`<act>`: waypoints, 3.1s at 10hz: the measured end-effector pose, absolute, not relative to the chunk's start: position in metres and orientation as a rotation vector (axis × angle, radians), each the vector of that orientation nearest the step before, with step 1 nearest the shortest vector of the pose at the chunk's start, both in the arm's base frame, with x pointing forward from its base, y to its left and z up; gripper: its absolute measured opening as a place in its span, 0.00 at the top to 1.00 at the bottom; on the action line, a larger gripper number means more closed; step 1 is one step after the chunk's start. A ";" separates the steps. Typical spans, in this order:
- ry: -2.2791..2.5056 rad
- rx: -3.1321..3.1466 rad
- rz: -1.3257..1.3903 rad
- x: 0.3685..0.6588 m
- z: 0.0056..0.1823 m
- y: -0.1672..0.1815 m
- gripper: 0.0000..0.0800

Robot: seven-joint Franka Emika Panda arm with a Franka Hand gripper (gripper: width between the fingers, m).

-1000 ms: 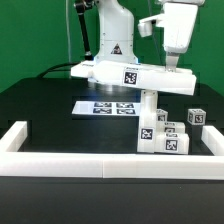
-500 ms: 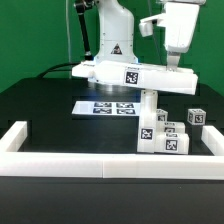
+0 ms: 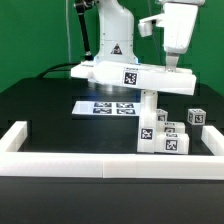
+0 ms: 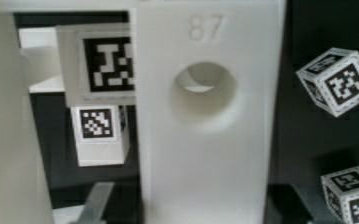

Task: Assemble chair

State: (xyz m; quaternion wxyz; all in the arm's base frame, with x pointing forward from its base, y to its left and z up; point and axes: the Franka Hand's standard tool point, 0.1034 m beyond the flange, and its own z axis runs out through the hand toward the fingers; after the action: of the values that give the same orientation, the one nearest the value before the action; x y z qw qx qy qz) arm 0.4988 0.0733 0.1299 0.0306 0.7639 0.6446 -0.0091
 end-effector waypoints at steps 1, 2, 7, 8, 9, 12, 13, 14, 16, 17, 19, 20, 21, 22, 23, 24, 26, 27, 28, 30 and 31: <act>1.990 2.356 -0.041 0.498 0.130 0.073 0.64; 1.991 2.357 -0.048 0.499 0.130 0.073 0.64; 1.991 2.356 -0.048 0.499 0.130 0.072 0.64; 2.001 2.348 -0.049 0.499 0.131 0.072 0.64; 2.016 2.335 -0.046 0.498 0.132 0.072 0.64; 2.017 2.336 -0.053 0.497 0.131 0.070 0.64; 2.017 2.336 -0.053 0.497 0.130 0.070 0.64; 2.018 2.335 -0.051 0.497 0.130 0.070 0.64; 2.038 2.317 -0.050 0.497 0.130 0.070 0.64; 2.040 2.316 -0.050 0.497 0.130 0.071 0.64; 2.039 2.317 -0.050 0.497 0.130 0.071 0.64; 2.039 2.317 -0.050 0.497 0.130 0.071 0.64; 2.049 2.309 -0.051 0.497 0.130 0.070 0.64; 2.076 2.285 -0.053 0.497 0.130 0.070 0.64; 2.079 2.281 -0.053 0.497 0.130 0.070 0.64; 2.075 2.285 -0.053 0.497 0.130 0.070 0.64; 2.075 2.285 -0.053 0.497 0.130 0.070 0.64; 2.075 2.285 -0.053 0.497 0.130 0.070 0.64; 2.054 2.302 -0.045 0.497 0.130 0.071 0.64; 2.035 2.314 -0.035 0.493 0.130 0.070 0.64; 2.033 2.316 -0.035 0.493 0.130 0.070 0.64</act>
Offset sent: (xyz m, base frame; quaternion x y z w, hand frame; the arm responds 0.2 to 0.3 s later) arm 0.0000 0.0000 0.0000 0.0000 0.0000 0.0000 1.0000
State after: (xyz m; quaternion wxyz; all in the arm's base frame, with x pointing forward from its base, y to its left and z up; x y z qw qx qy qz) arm 0.4928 0.0700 0.1301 0.0296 0.7512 0.6593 -0.0114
